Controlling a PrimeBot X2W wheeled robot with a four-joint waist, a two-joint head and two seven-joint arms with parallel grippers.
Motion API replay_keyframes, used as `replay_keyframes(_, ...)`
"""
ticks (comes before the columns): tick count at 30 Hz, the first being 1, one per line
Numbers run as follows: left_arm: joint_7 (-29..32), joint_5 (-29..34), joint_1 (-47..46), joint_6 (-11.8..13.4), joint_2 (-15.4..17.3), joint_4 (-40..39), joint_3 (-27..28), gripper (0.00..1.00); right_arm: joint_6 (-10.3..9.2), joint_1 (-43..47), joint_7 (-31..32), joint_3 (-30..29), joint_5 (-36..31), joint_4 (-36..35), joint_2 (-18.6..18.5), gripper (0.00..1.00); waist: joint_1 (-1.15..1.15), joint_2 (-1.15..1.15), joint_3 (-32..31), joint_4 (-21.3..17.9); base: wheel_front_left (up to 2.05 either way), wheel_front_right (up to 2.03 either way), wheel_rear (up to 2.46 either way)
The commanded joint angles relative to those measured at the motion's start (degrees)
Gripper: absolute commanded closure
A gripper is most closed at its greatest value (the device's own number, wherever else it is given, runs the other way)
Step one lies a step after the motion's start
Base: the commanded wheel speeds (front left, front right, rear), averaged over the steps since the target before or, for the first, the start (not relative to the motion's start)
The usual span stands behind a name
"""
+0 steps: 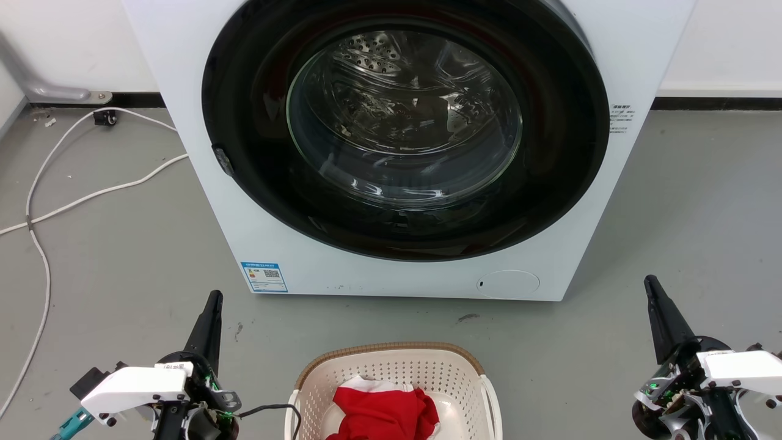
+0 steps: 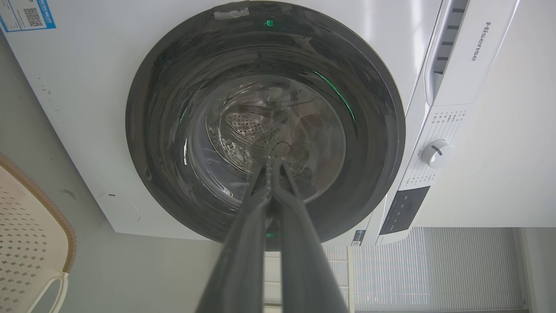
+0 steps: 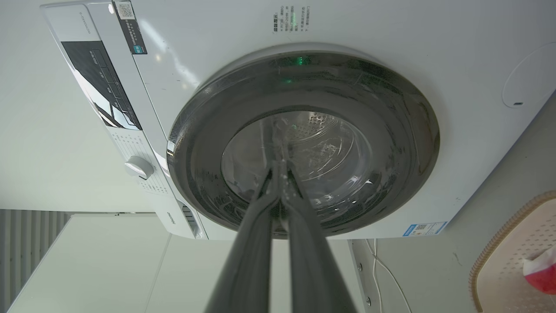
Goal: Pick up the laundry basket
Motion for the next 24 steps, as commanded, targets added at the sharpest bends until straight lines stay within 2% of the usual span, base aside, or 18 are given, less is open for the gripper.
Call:
replay_keyframes(1,0.13,0.27,-0.56,-0.16,-0.06,0.05,0.19,1.0,-0.02,-0.67,0.08,-0.02,0.22,0.05,-0.01,1.0,0.0,0.0,0.0,0.0,0.0,0.0,0.0)
replay_keyframes(18,0.25,0.28,-0.57,-0.16,-0.13,0.05,0.3,1.0,-0.02,-0.67,0.08,-0.02,0.23,0.05,-0.01,1.0,0.0,0.0,0.0,0.0,0.0,0.0,0.0)
replay_keyframes(19,0.13,0.17,0.02,0.01,-0.08,0.11,0.05,0.0,0.0,0.03,0.0,0.0,0.0,0.09,0.01,0.0,0.0,0.0,0.0,0.0,0.0,0.0,0.0)
replay_keyframes(24,-0.32,0.34,1.53,0.02,-0.41,1.4,-0.31,0.0,-0.01,1.65,-0.47,0.21,-0.33,1.66,0.1,0.0,0.0,0.0,0.01,0.0,0.0,0.0,0.0)
